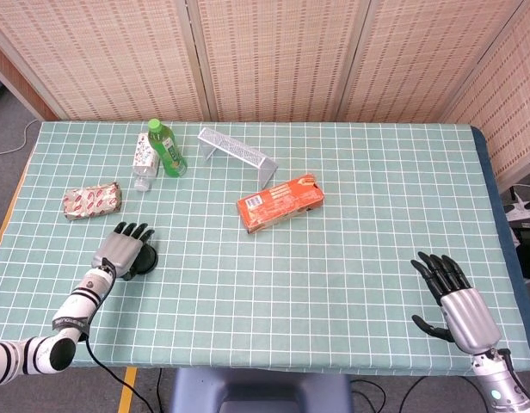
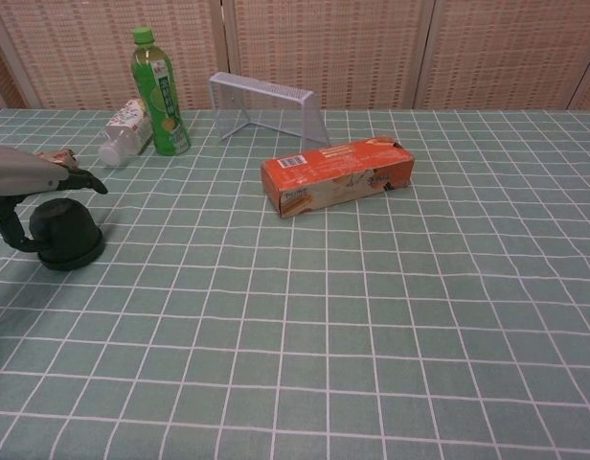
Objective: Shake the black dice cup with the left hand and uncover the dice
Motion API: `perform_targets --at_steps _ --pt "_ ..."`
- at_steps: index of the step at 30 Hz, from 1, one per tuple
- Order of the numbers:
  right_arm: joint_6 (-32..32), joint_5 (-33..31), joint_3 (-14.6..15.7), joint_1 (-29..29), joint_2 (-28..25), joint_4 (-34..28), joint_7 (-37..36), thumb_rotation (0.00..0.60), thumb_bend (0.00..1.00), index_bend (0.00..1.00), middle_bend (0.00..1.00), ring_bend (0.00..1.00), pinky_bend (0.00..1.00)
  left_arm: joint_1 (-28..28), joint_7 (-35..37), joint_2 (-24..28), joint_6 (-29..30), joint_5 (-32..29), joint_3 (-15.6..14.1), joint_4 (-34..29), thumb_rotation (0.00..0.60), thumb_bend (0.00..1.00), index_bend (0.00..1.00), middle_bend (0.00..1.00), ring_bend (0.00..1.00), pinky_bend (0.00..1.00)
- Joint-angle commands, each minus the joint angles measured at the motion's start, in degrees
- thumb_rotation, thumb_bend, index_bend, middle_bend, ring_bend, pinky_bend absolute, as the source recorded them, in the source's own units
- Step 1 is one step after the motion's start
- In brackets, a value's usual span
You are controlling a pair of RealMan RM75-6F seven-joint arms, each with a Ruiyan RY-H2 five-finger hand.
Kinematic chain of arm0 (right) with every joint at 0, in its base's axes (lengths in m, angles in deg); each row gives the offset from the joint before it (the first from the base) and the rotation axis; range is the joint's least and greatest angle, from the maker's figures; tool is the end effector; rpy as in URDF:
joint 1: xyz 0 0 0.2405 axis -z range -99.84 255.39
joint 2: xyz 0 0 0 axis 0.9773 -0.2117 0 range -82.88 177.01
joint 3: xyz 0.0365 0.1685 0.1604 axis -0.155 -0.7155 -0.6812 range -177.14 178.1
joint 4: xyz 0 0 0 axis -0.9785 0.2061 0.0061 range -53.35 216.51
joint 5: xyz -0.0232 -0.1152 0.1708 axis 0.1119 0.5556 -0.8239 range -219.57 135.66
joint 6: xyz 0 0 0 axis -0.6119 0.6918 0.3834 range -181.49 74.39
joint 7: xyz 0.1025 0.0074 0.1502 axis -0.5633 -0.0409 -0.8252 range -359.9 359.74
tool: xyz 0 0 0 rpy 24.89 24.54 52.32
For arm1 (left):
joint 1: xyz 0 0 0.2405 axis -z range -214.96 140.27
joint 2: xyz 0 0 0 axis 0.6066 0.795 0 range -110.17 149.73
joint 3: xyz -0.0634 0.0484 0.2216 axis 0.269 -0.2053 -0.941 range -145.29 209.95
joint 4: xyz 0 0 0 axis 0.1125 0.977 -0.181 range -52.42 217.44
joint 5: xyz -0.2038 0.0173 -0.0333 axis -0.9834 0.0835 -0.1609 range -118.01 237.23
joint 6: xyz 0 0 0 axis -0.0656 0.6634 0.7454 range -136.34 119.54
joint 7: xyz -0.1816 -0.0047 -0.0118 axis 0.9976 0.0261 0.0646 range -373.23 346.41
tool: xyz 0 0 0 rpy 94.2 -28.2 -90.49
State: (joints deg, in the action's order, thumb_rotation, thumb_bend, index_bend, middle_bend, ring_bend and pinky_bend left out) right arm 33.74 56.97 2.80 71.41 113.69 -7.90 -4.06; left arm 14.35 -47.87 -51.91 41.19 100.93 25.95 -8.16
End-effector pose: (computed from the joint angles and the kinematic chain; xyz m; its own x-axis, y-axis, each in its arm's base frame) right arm -0.2600 -0.2008 0.1185 0.3550 -0.0586 0.9330 -0.9098 -0.2514 0.3303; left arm -0.2199 0.3666 0.0283 0.7452 0.4161 0.5211 0.6531 -0.2977 -0.6963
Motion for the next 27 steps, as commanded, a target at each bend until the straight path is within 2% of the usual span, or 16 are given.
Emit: perform_targets --at_steps 1,5,8,11,14,18,22,27 --pt "-0.06 -0.02 0.02 -0.02 -0.02 -0.04 -0.03 0.600 0.12 0.00 0.00 0.00 0.00 -0.33 -0.42 -0.14 0.42 0.24 0.11 -0.16 0.600 0.33 0.01 0.02 0.00 0.14" --pt "-0.10 0.03 0.08 -0.03 -0.06 -0.06 -0.11 0.600 0.12 0.00 0.00 0.00 0.00 -0.96 -0.61 -0.37 1.30 1.01 0.42 -0.13 0.600 0.33 0.12 0.14 0.09 0.20" --pt "-0.06 0.04 0.10 0.00 -0.10 -0.09 -0.13 0.600 0.12 0.00 0.00 0.00 0.00 -1.22 -1.01 -0.42 1.40 1.01 0.48 -0.05 0.600 0.33 0.26 0.25 0.17 0.27" --pt "-0.15 0.02 0.15 0.00 -0.15 -0.20 -0.09 0.600 0.12 0.00 0.00 0.00 0.00 -1.48 -1.14 -0.45 1.23 0.80 0.55 -0.01 0.600 0.34 0.35 0.32 0.22 0.32" --pt "-0.13 0.04 0.16 0.01 -0.20 -0.25 -0.09 0.600 0.12 0.00 0.00 0.00 0.00 -1.69 -1.17 -0.38 1.06 0.51 0.79 -0.01 0.600 0.35 0.41 0.35 0.24 0.34" --pt "-0.11 0.09 0.17 0.01 -0.24 -0.25 -0.15 0.600 0.12 0.00 0.00 0.00 0.00 -2.14 -0.82 -0.12 1.45 1.07 1.15 -0.40 0.600 0.35 0.47 0.40 0.28 0.36" --pt "-0.08 0.12 0.18 0.02 -0.24 -0.25 -0.18 0.600 0.12 0.00 0.00 0.00 0.00 -2.37 -0.52 0.23 1.50 1.44 1.34 -0.86 0.600 0.35 0.48 0.41 0.29 0.38" --pt "0.01 0.15 0.18 0.07 -0.26 -0.25 -0.10 0.600 0.12 0.00 0.00 0.00 0.00 -3.56 2.15 2.94 2.55 4.77 2.31 -4.36 0.600 0.35 0.48 0.41 0.30 0.38"
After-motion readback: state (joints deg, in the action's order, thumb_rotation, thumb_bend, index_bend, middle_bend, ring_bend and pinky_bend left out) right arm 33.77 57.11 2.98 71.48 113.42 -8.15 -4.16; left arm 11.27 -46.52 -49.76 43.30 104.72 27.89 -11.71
